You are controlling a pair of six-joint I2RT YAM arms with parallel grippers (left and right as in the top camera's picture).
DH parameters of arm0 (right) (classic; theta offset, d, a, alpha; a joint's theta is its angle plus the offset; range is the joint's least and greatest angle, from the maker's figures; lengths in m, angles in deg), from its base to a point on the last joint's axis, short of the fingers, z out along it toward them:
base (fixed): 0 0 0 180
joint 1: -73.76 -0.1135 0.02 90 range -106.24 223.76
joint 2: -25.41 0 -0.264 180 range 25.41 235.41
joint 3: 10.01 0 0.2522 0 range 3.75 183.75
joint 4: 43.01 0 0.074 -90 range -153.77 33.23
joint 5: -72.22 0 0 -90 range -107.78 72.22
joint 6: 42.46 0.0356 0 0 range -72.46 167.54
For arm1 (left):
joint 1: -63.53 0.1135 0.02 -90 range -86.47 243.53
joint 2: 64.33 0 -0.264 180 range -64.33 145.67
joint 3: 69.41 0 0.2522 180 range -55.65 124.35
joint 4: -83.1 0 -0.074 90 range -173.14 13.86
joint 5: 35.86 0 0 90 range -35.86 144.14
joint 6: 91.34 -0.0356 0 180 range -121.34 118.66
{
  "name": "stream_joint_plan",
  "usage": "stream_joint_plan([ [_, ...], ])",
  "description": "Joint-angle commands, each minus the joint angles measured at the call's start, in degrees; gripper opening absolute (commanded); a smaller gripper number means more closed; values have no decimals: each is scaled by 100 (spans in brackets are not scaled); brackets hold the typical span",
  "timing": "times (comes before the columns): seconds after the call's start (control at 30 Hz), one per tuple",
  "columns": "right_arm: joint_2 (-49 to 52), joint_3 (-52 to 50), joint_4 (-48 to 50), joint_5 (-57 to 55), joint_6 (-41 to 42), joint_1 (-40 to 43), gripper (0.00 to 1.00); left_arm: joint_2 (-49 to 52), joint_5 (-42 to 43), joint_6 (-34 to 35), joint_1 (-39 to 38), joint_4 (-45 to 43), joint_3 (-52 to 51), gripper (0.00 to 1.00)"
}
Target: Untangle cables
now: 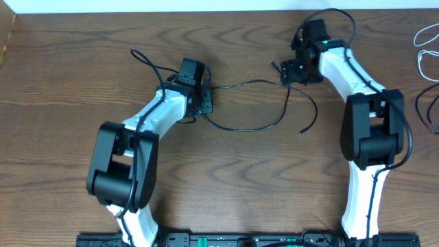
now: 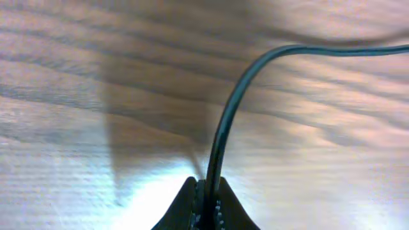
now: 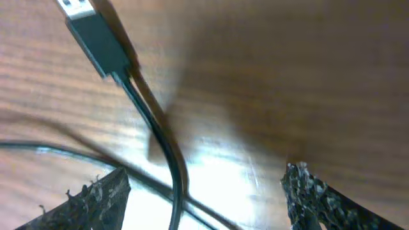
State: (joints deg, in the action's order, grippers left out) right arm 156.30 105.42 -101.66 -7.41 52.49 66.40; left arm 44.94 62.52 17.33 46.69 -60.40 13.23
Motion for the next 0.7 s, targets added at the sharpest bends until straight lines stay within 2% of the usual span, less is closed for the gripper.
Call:
stream_joint_plan([
  [0.0, -4, -11, -219, 1001, -175, 291, 74, -450, 634, 570, -127, 50, -20, 8],
  [0.13, -4, -11, -896, 1145, -376, 474, 74, -448, 787, 1069, -232, 208, -20, 7],
  [0.33, -4, -13, -1779, 907, -702, 516, 74, -448, 785, 1300, -404, 334, -20, 8],
  [0.67, -4, -28, -1943, 1130, -540, -24, 72, -446, 767, 2024, -798, 264, -20, 7],
])
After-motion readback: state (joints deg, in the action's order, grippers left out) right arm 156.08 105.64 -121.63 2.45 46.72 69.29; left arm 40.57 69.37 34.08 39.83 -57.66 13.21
